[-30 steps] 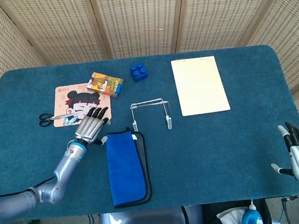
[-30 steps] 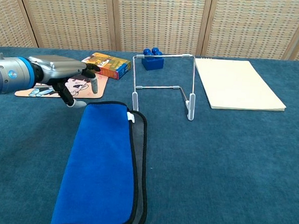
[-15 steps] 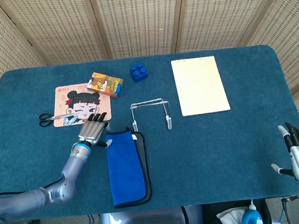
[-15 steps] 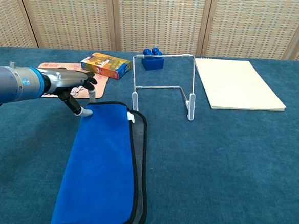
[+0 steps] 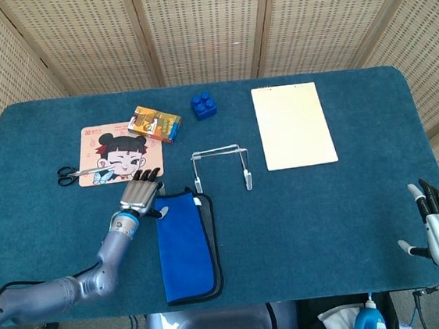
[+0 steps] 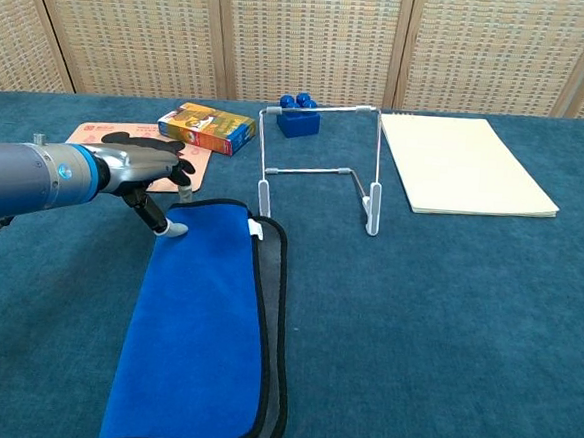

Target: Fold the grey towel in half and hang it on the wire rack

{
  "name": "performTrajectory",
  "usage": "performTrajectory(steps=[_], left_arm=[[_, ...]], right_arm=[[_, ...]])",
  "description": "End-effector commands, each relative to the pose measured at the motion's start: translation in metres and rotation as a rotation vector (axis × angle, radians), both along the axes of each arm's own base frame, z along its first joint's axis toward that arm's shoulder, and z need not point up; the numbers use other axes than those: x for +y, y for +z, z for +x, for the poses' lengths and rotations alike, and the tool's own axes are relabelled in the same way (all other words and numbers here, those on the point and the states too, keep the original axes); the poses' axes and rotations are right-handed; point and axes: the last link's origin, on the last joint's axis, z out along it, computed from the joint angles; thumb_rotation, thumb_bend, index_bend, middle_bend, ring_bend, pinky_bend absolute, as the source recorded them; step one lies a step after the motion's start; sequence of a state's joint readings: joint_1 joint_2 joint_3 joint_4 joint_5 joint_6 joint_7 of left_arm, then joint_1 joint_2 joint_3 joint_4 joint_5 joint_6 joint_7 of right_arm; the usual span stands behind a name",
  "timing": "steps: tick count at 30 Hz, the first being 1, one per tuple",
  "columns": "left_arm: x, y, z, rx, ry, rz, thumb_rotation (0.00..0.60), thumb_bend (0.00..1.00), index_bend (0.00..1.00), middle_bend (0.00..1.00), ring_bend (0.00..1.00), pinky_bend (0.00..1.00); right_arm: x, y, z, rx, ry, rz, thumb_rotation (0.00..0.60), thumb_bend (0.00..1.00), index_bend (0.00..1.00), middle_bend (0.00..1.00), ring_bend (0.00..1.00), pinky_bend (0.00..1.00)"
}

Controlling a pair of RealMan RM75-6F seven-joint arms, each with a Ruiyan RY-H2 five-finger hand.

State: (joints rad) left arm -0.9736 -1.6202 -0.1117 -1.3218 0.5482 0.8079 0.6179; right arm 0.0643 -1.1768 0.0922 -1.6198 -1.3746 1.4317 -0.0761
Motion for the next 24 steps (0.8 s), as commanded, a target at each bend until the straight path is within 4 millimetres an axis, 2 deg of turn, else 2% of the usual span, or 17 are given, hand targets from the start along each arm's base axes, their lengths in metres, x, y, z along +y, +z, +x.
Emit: performTrajectory(steps=[1, 12, 19, 24], left_arm=[[0.0, -0.002, 0.0, 0.001, 0.003, -0.003, 0.416, 0.35, 0.38, 0.0, 0.0, 0.0], [-0.002, -0.009, 0.003, -0.016, 0.015, -0.015, 0.437, 0.35, 0.42, 0.0, 0.0, 0.0], [-0.003, -0.011, 0.007, -0.057, 0.033, -0.014, 0.534, 0.34, 0.56, 0.0, 0.0, 0.0], [-0.003, -0.012, 0.008, -0.051, 0.033, -0.005, 0.571, 0.34, 0.58, 0.0, 0.0, 0.0]], right_arm=[[0.0, 0.0, 0.0, 0.0, 0.0, 0.001, 0.6, 0.0, 0.0, 0.0, 0.0, 0.0], [-0.001, -0.001, 0.0, -0.001, -0.002, 0.002, 0.6, 0.0, 0.0, 0.0, 0.0, 0.0], [-0.001, -0.001, 0.0, -0.004, -0.003, 0.002, 0.6, 0.0, 0.0, 0.0, 0.0, 0.0], [-0.001, -0.001, 0.0, -0.003, -0.002, 0.004, 0.6, 0.0, 0.0, 0.0, 0.0, 0.0]])
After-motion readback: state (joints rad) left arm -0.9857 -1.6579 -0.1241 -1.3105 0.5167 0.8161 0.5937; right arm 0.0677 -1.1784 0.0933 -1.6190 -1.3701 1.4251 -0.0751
